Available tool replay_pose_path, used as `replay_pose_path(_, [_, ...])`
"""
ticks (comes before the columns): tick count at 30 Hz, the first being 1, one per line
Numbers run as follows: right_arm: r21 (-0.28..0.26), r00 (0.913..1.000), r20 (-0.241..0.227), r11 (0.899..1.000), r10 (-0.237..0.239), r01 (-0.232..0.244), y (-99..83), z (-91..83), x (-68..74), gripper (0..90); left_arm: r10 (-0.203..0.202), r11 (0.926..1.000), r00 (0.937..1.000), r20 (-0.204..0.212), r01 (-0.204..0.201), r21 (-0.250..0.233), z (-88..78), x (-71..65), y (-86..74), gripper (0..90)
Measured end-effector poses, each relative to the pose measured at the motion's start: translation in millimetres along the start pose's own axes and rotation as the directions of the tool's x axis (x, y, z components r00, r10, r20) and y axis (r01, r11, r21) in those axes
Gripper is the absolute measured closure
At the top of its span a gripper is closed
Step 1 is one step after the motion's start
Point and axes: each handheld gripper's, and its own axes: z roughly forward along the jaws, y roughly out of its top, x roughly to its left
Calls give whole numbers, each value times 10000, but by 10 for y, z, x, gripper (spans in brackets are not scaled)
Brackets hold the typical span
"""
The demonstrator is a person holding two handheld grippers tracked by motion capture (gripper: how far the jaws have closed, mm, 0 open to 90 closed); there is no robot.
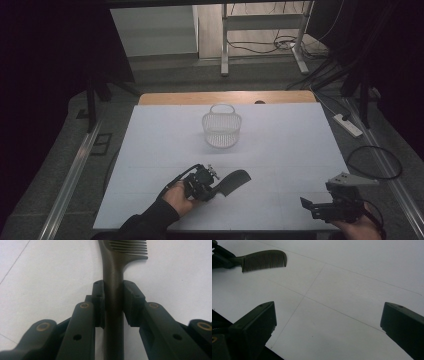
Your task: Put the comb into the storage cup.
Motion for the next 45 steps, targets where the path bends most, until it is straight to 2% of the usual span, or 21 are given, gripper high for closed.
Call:
replay_pose_path(4, [0, 10000, -6, 10000, -1, 1, 0, 0, -1, 8, -142, 9996, 9996, 250, 148, -248, -16, 27, 1, 725])
replay_pose_path(7, [-5, 10000, -9, 10000, 10, -10, -1, -1, -3, 8, -109, 9988, 9995, 290, 122, -472, -50, 30, 4, 724])
replay_pose_path(13, [-14, 10000, -8, 10000, 14, -14, -1, -2, -1, 8, -182, 9939, 9984, 543, 240, -1080, -136, 52, -18, 724])
replay_pose_path(18, [-5, 10000, -9, 10000, 16, -16, 0, -1, -2, 8, -257, 9836, 9973, 693, 376, -1764, -213, 52, -38, 724])
replay_pose_path(22, [-9, 10000, -4, 10000, 21, -21, 0, -1, -2, 8, -94, 9781, 9983, 572, 211, -2070, -271, 57, -55, 724])
replay_pose_path(28, [-25, 10000, 0, 10000, 12, -12, 0, -2, 0, 8, -121, 9647, 9984, 546, 260, -2619, -365, 71, -86, 724])
replay_pose_path(32, [-52, 10000, -8, 10000, -8, 8, 0, -5, 3, 8, -6, 9568, 9982, 596, 179, -2903, -422, 88, -114, 724])
replay_pose_path(40, [-65, 10000, -53, 10000, -65, 64, 1, -8, 4, 9, 84, 9391, 9991, 408, 61, -3437, -513, 109, -151, 724])
replay_pose_path(45, [-127, 9998, -101, 9998, -154, 153, 2, -12, 16, 1, 132, 9310, 9993, 358, 8, -3651, -550, 104, -174, 723])
